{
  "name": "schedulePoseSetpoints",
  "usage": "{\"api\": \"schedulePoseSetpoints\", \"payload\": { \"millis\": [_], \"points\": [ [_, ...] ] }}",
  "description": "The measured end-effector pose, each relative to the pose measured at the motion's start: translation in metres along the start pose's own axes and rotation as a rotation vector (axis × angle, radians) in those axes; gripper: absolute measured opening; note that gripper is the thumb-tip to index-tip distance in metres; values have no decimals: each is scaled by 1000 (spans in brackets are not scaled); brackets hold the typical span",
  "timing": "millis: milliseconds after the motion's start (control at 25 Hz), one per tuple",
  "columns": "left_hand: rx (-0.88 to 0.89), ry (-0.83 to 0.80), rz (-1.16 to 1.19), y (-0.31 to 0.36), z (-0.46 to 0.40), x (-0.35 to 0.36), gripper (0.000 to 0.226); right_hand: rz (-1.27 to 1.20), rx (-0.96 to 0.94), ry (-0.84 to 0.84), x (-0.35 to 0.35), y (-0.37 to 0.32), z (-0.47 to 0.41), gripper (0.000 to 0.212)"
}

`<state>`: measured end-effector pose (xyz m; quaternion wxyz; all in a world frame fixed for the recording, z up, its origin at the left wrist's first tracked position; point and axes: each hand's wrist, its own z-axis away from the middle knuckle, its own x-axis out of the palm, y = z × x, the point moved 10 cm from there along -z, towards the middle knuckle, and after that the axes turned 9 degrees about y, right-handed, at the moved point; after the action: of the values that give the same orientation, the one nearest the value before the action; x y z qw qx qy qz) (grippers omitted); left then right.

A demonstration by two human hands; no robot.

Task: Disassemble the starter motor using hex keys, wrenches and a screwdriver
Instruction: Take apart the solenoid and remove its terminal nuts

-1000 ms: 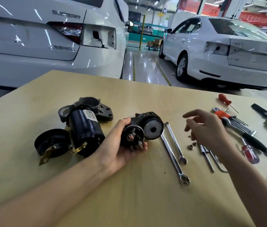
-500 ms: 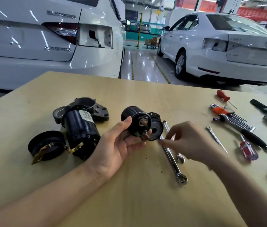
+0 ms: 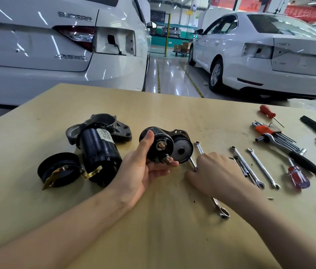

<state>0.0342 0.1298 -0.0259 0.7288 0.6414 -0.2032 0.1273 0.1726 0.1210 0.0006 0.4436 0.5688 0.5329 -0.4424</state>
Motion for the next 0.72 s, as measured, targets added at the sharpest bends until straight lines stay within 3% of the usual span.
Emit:
{"api": "schedulePoseSetpoints", "payload": {
  "millis": [120,240,320,400,560,720],
  "points": [
    [15,9,-25,0,0,-1,48,-168,87,119,-11,14,-5,39],
    [35,32,-35,1,-1,-2,54,-1000,314,97,-9,36,-14,24],
    [30,31,-24,-1,-2,-3,64,-1357,406,12,2,32,-11,19],
    [25,20,-12,-2,-1,-4,69,-1379,442,-84,19,24,-7,19],
    [7,-16,-43,-3,0,-3,67,-1282,487,-338,36,13,3,68],
    [-18,-99,-86,-1,1,4,45,-1407,520,-262,34,12,3,56]
  ]
}}
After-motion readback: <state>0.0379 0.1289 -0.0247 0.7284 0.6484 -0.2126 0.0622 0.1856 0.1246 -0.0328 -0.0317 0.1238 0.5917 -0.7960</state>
